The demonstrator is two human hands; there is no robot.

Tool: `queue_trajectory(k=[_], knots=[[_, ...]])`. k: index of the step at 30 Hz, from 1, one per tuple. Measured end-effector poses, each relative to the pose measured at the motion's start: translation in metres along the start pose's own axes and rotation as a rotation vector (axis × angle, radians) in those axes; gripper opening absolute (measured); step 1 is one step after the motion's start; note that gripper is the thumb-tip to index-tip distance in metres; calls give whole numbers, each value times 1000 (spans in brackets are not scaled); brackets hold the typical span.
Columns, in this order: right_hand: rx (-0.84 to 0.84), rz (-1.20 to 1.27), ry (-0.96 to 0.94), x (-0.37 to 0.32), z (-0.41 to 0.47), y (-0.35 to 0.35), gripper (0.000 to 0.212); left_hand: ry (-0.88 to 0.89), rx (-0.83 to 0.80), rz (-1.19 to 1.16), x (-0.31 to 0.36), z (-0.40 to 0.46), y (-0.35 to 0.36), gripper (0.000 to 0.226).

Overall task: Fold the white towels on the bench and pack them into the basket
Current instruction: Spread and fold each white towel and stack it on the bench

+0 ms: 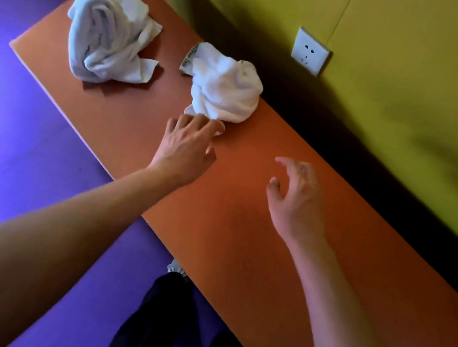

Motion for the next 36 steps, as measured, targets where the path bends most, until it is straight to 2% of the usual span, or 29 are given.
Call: queue_trajectory(k=[2,7,10,13,16,20,23,25,27,29,33,36], knots=[[2,-12,55,-3,13,3,37,8,-38,23,-18,40,-2,48],[41,35,151,-18,33,18,36,83,-299,202,-60,105,17,76],[59,68,183,-26,36,31,36,159,-366,359,-74,117,34,70],[54,70,221,-29,34,41,37,202,-291,373,-79,120,45,49],[46,64,252,-29,28,46,37,212,-245,201,-74,119,47,26],[18,88,290,-30,13,50,39,194,-276,-296,-51,87,32,25],[-9,132,283,-37,2,48,48,201,-274,-466,-31,53,18,22],[-18,196,273,-42,-4,46,60,225,-285,-526,-19,32,8,20],[-28,238,263,-48,-11,42,61,281,-286,-548,-9,12,-1,18],[-10,299,248,-52,-20,39,50,326,-286,-565,1,-7,-10,17],[28,612,309,-63,-47,35,31,325,-252,-573,16,-43,-28,15],[188,567,382,-62,-74,24,15,320,-306,-556,28,-71,-42,14]])
Point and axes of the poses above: each hand's wrist, its own z-axis towards the middle knuckle, its own y-axis out of the palm, x = y × z, the point moved 2 cm from there along z, towards the middle knuckle, and after that the axes turned 8 degrees about -x, right-handed, at the moved point
